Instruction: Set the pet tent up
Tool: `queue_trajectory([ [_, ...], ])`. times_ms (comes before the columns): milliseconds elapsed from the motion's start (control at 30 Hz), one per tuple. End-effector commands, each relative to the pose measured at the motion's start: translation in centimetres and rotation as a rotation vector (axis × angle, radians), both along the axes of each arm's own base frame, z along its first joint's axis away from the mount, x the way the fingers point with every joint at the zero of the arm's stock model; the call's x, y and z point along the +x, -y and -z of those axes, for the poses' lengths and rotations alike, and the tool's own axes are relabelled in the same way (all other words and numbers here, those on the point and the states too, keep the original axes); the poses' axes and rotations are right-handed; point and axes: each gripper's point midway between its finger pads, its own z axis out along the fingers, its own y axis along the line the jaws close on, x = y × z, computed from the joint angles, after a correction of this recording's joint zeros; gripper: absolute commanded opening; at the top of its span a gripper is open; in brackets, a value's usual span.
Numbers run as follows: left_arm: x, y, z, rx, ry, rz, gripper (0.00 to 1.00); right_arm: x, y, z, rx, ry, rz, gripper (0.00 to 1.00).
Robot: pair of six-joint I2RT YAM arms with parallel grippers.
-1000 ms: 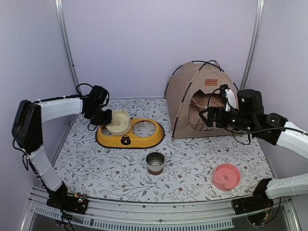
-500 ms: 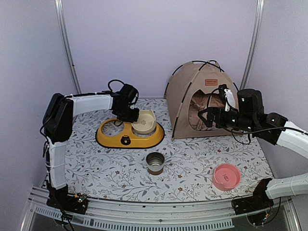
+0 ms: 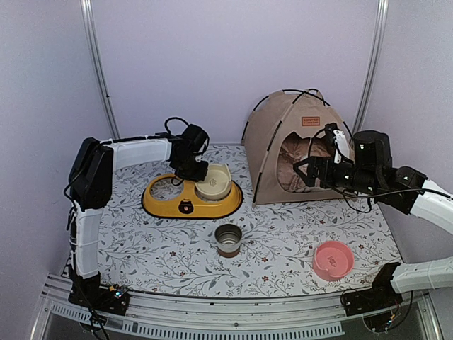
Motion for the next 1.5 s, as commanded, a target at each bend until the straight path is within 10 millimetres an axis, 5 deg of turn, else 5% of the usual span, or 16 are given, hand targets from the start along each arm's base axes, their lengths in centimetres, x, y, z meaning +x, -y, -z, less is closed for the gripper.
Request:
queue_trajectory([
  [0, 0.3, 0.8, -2.1, -0.039, 0.038, 0.014, 0.00, -0.2, -0.1, -0.3, 0.016, -0.003, -0.001, 0.99],
  [333, -0.3, 0.2, -1.2, -0.022, 0.019, 0.008, 0.00, -0.1, -0.4, 0.3, 0.009, -0.017, -0.009, 0.99],
  [733, -0.1, 0.2, -2.3, -0.031, 0.048, 0.008, 0.36, 0.0, -0.4, 0.7, -0.002, -0.029, -0.005, 0.99],
  [967, -0.2, 0.1, -2.9, -0.039, 0.064, 0.003, 0.38, 0.0, -0.2, 2.0, -0.024, -0.065, 0.007, 0.99],
  [1233, -0.2, 2.3, -5.7, -0.062, 0.161, 0.067, 0.43, 0.1, -0.3, 2.5, -0.033, -0.088, 0.012, 0.99],
  [1467, -1.1, 5.4, -3.1, -0.082, 0.106, 0.138, 0.41, 0.0, -0.2, 2.7, -0.038, -0.100, 0.014, 0.99],
])
